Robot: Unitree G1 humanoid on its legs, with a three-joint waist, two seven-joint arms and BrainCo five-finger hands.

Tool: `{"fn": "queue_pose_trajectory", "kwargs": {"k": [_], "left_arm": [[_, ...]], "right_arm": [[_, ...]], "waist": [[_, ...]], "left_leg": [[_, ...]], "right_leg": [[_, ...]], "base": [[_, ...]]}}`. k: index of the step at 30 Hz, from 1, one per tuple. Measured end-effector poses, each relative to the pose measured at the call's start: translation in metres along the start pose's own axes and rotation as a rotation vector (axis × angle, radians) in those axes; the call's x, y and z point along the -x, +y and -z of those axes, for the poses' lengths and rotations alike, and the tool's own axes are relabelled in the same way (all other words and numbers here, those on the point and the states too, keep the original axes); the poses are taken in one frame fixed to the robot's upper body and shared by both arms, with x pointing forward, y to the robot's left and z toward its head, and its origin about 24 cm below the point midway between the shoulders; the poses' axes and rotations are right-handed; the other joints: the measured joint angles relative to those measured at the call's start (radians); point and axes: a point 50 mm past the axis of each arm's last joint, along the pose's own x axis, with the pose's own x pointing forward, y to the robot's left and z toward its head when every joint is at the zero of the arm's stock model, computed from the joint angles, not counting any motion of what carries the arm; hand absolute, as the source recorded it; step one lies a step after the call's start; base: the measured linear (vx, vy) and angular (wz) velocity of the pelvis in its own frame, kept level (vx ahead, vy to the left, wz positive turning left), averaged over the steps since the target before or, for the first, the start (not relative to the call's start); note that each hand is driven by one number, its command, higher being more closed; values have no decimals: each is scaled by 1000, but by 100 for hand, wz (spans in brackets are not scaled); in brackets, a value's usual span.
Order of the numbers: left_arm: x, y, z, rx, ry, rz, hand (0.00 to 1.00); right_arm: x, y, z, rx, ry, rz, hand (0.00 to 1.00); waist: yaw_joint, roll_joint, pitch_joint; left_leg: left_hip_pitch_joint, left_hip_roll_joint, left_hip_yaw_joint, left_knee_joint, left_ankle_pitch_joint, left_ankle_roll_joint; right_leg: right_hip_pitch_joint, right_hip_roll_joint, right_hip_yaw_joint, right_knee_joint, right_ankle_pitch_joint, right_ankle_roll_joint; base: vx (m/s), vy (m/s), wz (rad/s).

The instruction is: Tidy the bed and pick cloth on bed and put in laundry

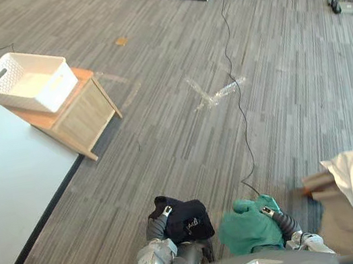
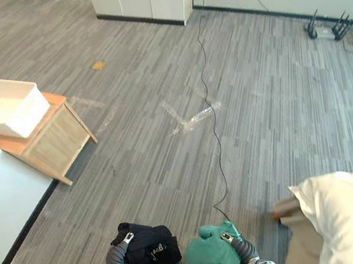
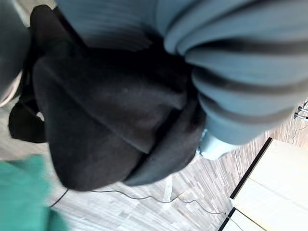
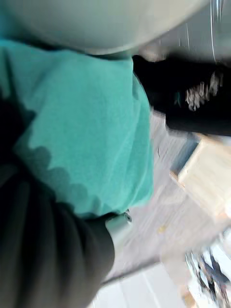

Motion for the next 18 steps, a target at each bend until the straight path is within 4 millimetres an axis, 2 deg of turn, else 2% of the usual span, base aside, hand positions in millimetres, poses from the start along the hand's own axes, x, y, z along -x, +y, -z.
{"fn": "queue_pose_trajectory", "kwargs": {"k": [1,2,3,4,5,6,7,8,9,10,11,12,13,14,15,16,18], "left_arm": [[1,0,2,0,6,-5,100],[1,0,3,-1,11,-8,100],[1,0,3,-2,15,-10,100],[0,0,3,-3,17,-8,100],[-1,0,1,-7,15,-6,100],[-2,1,-1,-17,11,-4,100],[-1,3,-1,-25,12,-7,100],[4,9,3,-36,25,-22,100],[6,12,4,-40,28,-30,100],[10,15,11,-25,58,-47,100],[11,13,16,0,75,-42,100],[11,11,19,12,82,-45,100],[11,8,23,28,91,-42,100],[11,5,26,44,90,-44,100],[11,5,27,46,93,-44,100],[8,0,22,39,70,-16,100],[6,-3,18,28,46,8,100]], "right_arm": [[0,1,-2,1,-14,-5,100],[0,3,-6,7,-37,-15,100],[1,3,-9,14,-55,-22,100],[1,2,-9,13,-60,-21,100],[2,1,-10,15,-72,-14,100],[2,0,-11,25,-82,-6,100],[1,0,-13,29,-89,-3,100],[0,0,-13,48,-86,1,100],[0,1,-12,54,-82,1,100],[-1,-2,-16,79,-82,17,100],[-5,-3,-21,85,-89,31,100],[-7,-4,-25,95,-91,38,100],[-11,-5,-32,112,-90,37,100],[-12,-7,-34,117,-76,42,100],[-12,-8,-34,120,-70,43,100],[-11,-12,-32,122,-50,46,100],[-8,-17,-31,124,-44,58,100]], "waist": [[-6,1,0],[-18,4,2],[-21,11,7],[-22,13,9],[-22,7,14],[-12,-8,23],[-9,-16,29],[-6,-17,31],[-7,-17,31],[-7,32,21],[12,68,11],[16,92,20],[12,120,25],[10,133,27],[10,143,32],[11,151,40],[11,137,47]], "left_leg": [[25,6,-14,-9,-7,-1],[51,24,-42,-2,-24,-6],[69,46,-79,13,-50,-16],[78,54,-102,22,-62,-22],[102,61,-150,34,-84,-35],[127,53,-191,45,-111,-62],[147,50,-207,53,-129,-83],[194,64,-234,73,-183,-112],[214,75,-249,89,-216,-119],[226,136,-274,134,-277,-140],[210,182,-267,213,-280,-158],[188,204,-266,278,-268,-175],[121,236,-261,421,-210,-186],[48,268,-233,579,-96,-185],[17,288,-223,652,-13,-178],[-74,302,-221,832,10,-195],[-117,266,-216,859,-37,-203]], "right_leg": [[-33,11,-19,-37,-26,-2],[-88,41,-49,-174,-49,-4],[-121,76,-71,-390,-28,4],[-128,91,-70,-521,9,10],[-125,98,-58,-785,99,30],[-143,70,-30,-887,140,66],[-152,55,-15,-900,149,81],[-147,40,12,-903,154,85],[-136,42,18,-898,166,74],[-142,85,14,-811,277,31],[-159,115,9,-728,291,-13],[-160,126,-2,-688,259,-34],[-158,133,-27,-635,195,-57],[-135,149,-45,-619,134,-66],[-107,166,-46,-631,112,-67],[1,195,-68,-689,75,-77],[70,197,-79,-728,64,-89]], "base": [[377,16,59],[503,-23,83],[514,-43,97],[670,-123,125],[684,-193,133],[696,-233,136],[480,-208,129],[528,-269,102],[670,-355,111],[811,-438,76],[657,-369,58],[642,-378,30],[599,-383,22],[586,-361,22],[675,-382,18],[550,-289,13],[469,-238,10]]}}
